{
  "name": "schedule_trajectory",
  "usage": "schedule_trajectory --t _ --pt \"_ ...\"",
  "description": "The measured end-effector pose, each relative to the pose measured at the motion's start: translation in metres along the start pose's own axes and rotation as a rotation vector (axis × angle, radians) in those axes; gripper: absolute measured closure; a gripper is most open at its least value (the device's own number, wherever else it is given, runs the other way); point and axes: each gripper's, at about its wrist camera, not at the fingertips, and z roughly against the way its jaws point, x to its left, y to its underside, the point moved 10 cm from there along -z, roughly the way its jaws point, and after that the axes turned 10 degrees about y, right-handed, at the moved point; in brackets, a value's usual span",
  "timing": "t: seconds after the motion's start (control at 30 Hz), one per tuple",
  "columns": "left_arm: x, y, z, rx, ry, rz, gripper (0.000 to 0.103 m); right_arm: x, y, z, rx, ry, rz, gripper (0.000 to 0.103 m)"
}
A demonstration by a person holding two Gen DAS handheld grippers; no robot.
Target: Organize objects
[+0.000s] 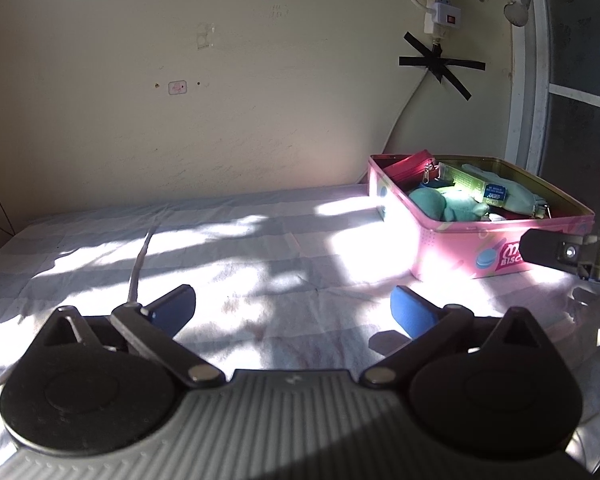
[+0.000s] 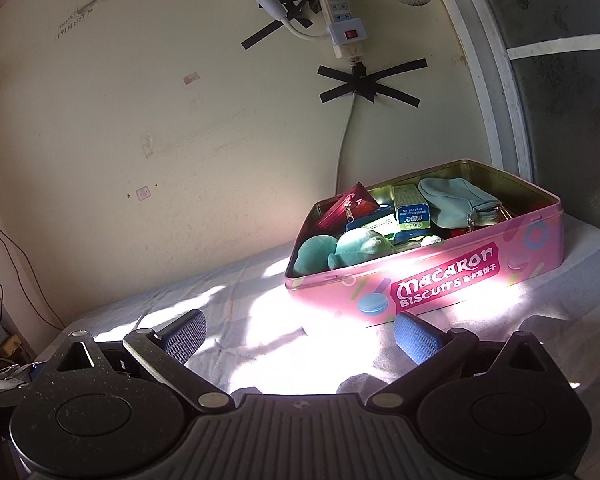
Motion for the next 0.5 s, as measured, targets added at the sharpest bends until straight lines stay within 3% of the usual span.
schedule_trajectory --t 0.5 --pt "0.0008 0.0048 -0.0086 0.028 -0.024 0.0 0.0 -0.0014 0.0065 -0.0099 0.026 0.002 -0.002 0.007"
